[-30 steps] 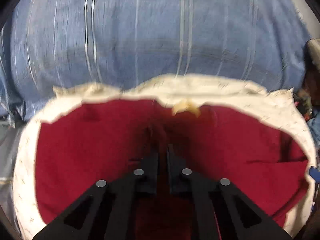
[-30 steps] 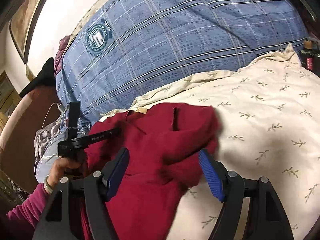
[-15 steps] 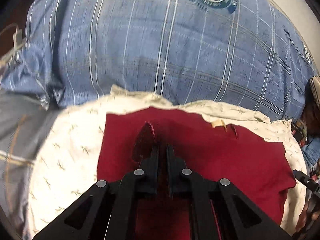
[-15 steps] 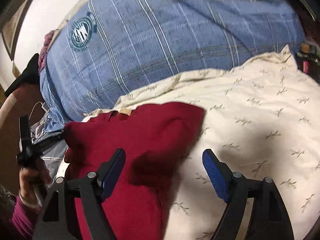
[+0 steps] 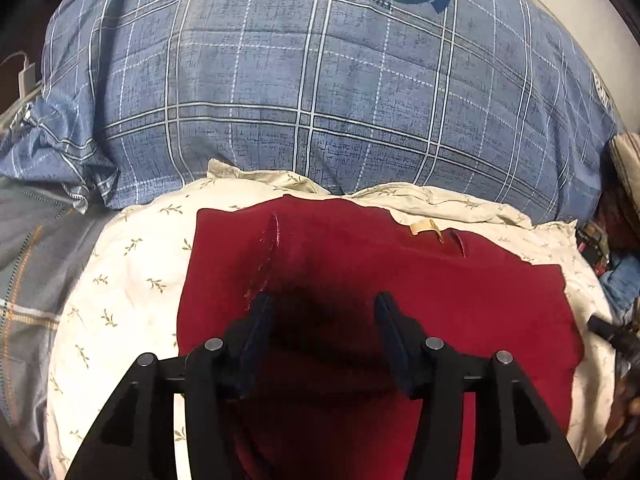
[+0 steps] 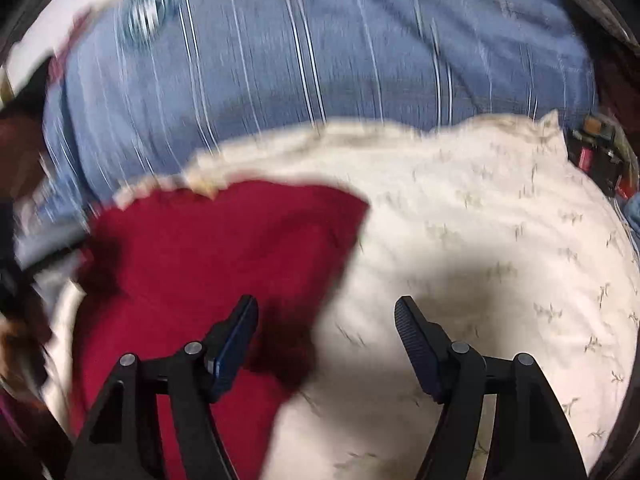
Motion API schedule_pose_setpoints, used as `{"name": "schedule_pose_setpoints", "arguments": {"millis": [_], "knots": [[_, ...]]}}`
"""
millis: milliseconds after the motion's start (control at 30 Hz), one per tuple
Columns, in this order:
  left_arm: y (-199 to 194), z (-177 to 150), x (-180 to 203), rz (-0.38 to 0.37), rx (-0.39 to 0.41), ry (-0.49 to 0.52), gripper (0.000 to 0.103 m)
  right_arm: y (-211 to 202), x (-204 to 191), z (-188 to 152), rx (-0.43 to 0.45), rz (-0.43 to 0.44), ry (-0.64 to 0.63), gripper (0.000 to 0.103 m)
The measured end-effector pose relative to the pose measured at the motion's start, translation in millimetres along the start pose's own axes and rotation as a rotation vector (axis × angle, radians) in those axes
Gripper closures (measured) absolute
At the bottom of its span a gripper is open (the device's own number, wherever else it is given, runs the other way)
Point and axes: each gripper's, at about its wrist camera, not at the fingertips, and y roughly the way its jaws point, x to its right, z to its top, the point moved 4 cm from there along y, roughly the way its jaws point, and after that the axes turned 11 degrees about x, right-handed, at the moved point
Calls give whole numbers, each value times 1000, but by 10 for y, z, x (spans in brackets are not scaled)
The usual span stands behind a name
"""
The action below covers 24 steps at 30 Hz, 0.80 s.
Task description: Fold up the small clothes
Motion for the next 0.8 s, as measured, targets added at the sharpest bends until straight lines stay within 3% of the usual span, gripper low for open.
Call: {"name": "schedule_pose_setpoints", "arguments": {"millis": [67, 133, 167, 200, 333, 400, 533, 600, 700, 800], "knots": [[33, -23, -4, 2, -15, -18, 51, 129, -139, 91, -4, 51, -7, 31], [50, -57, -12, 3, -23, -26, 51, 324, -275, 133, -26, 82, -57, 46], [57, -62, -2, 9, -25, -24, 51, 430, -318, 145, -40, 76, -84, 78], [64, -75, 0, 21, -28, -14, 51, 590, -290, 158, -56, 42, -101, 102], [75, -107, -17, 63, -43, 20, 51, 956, 92, 140, -108, -136, -86, 102], [21, -106, -63, 79, -38, 25, 51, 885, 122, 153, -106, -111, -43, 101], [-110, -131, -151, 97, -17, 20, 50, 430, -199, 125, -50, -8, -92, 81], [-164, -164, -183, 106, -13, 18, 49, 280, -401, -32, -63, 45, -155, 60], [-246, -222, -188, 116, -17, 17, 49, 301, -459, -337, -119, -25, -271, 63], [-351, -287, -161, 119, -15, 18, 49, 287, -332, -413, -109, -71, -227, 63]]}}
